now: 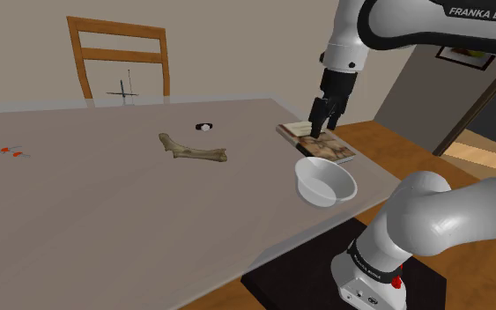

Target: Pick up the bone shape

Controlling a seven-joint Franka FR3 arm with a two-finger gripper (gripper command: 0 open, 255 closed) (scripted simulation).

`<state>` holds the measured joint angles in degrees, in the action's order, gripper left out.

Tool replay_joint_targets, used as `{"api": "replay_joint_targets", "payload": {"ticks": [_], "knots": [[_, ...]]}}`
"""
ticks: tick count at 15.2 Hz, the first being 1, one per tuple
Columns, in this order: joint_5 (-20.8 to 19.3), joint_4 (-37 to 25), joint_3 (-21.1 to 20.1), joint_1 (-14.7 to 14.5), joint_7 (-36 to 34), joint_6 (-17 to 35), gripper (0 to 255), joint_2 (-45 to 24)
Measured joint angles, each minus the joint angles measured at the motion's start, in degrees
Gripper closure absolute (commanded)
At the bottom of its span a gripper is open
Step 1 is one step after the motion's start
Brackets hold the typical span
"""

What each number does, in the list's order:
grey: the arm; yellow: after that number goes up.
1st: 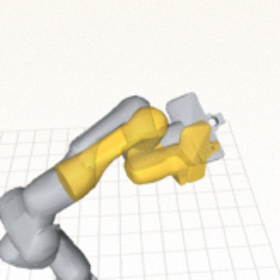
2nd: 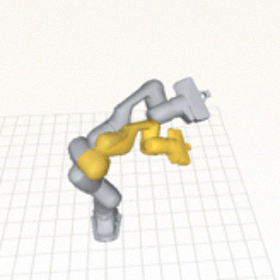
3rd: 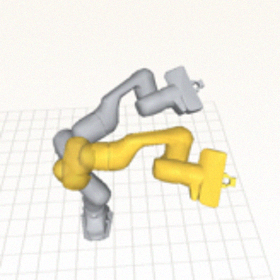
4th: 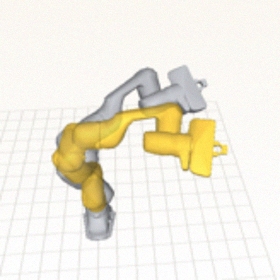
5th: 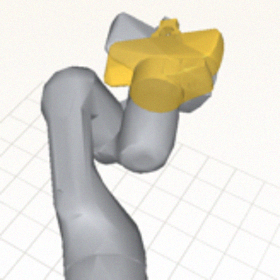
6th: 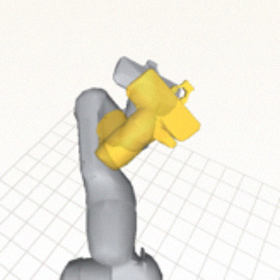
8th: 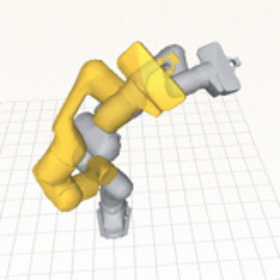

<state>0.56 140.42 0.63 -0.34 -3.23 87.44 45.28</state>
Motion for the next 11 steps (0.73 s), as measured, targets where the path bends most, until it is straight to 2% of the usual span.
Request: {"api": "replay_joint_targets", "payload": {"ticks": [2,11], "knots": [[-0.05,0.24,0.23,-0.19,0.66,1.02,0,-0.58],[0.76,0.49,3.69,-4.12,12.56,19.41,0,-14.33]]}}
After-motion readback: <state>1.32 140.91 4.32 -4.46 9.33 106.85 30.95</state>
